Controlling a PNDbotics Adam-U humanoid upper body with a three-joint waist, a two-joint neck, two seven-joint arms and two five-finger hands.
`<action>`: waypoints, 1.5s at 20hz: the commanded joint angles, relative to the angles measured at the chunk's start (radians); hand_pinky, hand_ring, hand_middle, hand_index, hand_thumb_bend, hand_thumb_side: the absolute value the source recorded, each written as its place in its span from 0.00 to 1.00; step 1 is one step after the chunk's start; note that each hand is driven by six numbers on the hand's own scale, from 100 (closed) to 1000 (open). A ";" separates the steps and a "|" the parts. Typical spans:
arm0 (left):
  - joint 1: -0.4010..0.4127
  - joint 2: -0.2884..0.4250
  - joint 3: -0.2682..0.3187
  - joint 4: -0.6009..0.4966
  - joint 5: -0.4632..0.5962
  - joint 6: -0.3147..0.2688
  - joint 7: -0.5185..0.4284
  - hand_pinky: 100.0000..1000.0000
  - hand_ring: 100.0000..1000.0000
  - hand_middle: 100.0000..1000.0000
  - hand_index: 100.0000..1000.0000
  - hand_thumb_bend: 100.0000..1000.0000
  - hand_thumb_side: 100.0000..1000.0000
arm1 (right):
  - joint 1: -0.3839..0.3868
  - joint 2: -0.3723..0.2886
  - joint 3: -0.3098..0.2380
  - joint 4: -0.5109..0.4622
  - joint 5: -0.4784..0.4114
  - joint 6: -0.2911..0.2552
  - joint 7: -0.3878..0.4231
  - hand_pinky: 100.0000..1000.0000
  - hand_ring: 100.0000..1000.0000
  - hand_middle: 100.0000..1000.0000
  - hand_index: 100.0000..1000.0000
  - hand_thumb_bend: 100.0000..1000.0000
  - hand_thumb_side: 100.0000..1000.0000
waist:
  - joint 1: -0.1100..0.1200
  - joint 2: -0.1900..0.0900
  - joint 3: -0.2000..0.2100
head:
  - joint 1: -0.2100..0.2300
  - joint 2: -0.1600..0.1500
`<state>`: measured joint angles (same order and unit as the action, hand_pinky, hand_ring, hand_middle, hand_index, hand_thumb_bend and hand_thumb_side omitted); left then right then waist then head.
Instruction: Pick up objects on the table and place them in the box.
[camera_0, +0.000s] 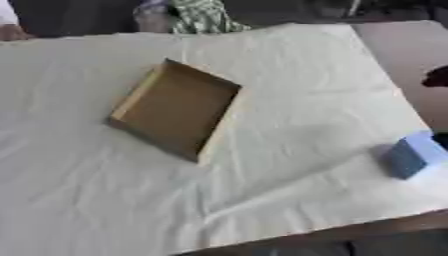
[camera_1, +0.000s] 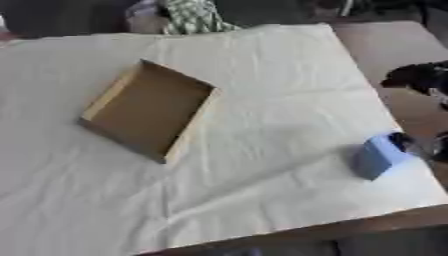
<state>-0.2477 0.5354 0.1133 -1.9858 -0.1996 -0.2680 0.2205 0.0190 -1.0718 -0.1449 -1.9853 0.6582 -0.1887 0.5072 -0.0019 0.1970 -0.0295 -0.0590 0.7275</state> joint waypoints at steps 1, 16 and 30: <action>-0.006 0.017 0.005 -0.014 0.005 0.001 -0.004 0.63 0.66 0.55 0.73 0.37 0.55 | 0.003 -0.054 -0.001 -0.012 -0.001 0.013 0.030 0.89 0.91 0.94 1.00 0.21 0.39 | -0.004 -0.015 -0.004 | 0.009 0.006; -0.009 0.011 0.001 -0.014 0.011 0.007 -0.011 0.63 0.64 0.53 0.72 0.37 0.55 | -0.009 -0.095 0.060 0.037 0.036 0.001 0.061 0.90 0.92 0.95 1.00 0.32 0.28 | -0.007 -0.020 -0.021 | 0.026 0.012; -0.016 0.002 -0.001 -0.014 0.015 0.009 -0.016 0.62 0.63 0.52 0.71 0.36 0.56 | -0.065 -0.097 0.080 0.100 0.079 -0.015 0.028 0.89 0.91 0.94 1.00 0.34 0.30 | 0.004 -0.007 -0.015 | -0.098 -0.042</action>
<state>-0.2528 0.5255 0.1075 -1.9858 -0.1861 -0.2589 0.2079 -0.0362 -1.1239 -0.0550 -1.8904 0.7263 -0.2033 0.5420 0.0026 0.2010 -0.0462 -0.1480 0.7001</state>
